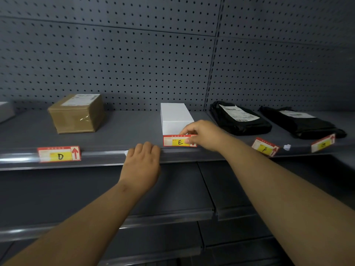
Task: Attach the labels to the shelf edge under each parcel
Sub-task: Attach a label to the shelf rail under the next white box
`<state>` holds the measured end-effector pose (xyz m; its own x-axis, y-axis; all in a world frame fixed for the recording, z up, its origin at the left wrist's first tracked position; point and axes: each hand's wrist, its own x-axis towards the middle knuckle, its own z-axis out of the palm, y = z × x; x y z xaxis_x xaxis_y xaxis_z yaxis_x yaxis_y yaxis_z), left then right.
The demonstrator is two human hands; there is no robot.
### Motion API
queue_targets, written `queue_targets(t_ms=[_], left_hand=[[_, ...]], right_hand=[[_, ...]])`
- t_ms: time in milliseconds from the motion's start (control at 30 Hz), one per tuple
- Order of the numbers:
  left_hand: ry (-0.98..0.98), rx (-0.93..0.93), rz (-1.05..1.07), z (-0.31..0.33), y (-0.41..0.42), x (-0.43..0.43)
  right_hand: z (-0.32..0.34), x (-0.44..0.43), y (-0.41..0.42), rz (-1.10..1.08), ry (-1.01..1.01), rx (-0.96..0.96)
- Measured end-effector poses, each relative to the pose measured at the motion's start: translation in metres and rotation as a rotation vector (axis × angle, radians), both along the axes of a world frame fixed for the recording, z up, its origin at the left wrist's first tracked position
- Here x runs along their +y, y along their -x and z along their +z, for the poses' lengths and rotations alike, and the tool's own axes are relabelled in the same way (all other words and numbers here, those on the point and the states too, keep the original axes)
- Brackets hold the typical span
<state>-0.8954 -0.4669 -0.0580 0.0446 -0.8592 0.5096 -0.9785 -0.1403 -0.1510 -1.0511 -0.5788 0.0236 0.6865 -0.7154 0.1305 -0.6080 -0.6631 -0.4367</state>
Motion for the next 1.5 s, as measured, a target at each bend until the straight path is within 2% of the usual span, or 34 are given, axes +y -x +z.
queue_targets(t_ms=[367, 667, 833, 1500], left_hand=[[0.001, -0.002, 0.0, 0.001, 0.0, 0.001], [-0.037, 0.018, 0.003, 0.002, -0.002, 0.003], [-0.028, 0.029, -0.013, 0.003, -0.002, 0.003], [-0.034, -0.009, -0.039, 0.001, -0.007, 0.003]], right_hand=[[-0.01, 0.0, 0.003, -0.014, 0.105, 0.023], [-0.008, 0.002, 0.0, 0.035, 0.011, -0.071], [-0.015, -0.001, -0.004, 0.026, 0.027, -0.101], [-0.019, -0.01, 0.006, 0.007, 0.174, 0.025]])
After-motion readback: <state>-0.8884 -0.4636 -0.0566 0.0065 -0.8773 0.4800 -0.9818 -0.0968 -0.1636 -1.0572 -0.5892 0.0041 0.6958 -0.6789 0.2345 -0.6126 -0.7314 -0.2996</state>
